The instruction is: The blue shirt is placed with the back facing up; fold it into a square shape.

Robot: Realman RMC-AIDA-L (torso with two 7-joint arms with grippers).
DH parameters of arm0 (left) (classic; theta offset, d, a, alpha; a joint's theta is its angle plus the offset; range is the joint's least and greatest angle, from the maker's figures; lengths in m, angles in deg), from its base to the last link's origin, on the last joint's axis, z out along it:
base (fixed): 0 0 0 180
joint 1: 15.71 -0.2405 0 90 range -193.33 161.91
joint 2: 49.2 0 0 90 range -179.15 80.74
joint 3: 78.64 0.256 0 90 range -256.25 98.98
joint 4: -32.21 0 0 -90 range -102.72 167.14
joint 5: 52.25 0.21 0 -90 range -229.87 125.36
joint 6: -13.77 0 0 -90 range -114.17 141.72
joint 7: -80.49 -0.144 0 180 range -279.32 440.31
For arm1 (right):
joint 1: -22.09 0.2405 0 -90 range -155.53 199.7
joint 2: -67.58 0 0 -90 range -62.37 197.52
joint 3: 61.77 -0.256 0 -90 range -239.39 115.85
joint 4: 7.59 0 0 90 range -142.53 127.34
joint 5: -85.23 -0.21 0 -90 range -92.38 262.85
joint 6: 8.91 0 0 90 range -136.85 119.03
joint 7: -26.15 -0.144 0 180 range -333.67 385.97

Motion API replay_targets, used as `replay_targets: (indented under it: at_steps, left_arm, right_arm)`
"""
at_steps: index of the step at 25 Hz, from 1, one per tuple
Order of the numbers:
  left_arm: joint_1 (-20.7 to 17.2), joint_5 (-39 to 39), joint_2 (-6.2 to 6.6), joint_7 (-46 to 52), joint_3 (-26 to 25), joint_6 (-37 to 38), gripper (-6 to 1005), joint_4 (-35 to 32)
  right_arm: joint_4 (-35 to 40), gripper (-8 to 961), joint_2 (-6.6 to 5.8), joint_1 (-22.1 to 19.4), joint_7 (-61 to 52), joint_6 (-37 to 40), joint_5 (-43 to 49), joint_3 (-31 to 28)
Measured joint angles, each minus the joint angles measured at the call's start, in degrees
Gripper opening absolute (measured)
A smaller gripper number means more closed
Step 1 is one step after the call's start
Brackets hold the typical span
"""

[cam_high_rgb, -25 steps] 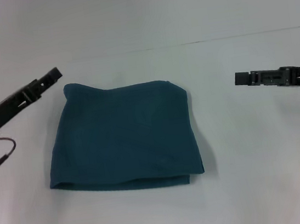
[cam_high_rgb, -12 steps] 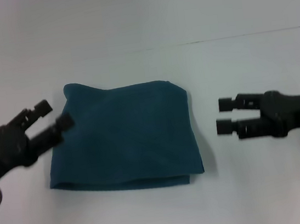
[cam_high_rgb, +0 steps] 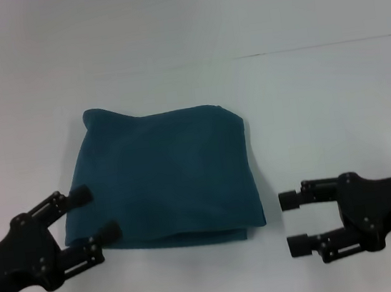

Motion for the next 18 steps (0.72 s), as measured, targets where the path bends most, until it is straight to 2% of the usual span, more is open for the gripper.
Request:
replay_targets:
  at_steps: [9,18]
  left_arm:
    - [1.3,2.6,0.16,0.8,0.7,1.9,876,0.0]
    - [2.3,6.8,0.44,4.4,0.8,2.2,875,-1.4]
  right_arm:
    - [-0.1,886,-0.36,-1.2,-0.2,0.0,0.2,1.1]
    - [-0.1,886,0.03,-1.0,0.3,-2.4,1.4,1.1]
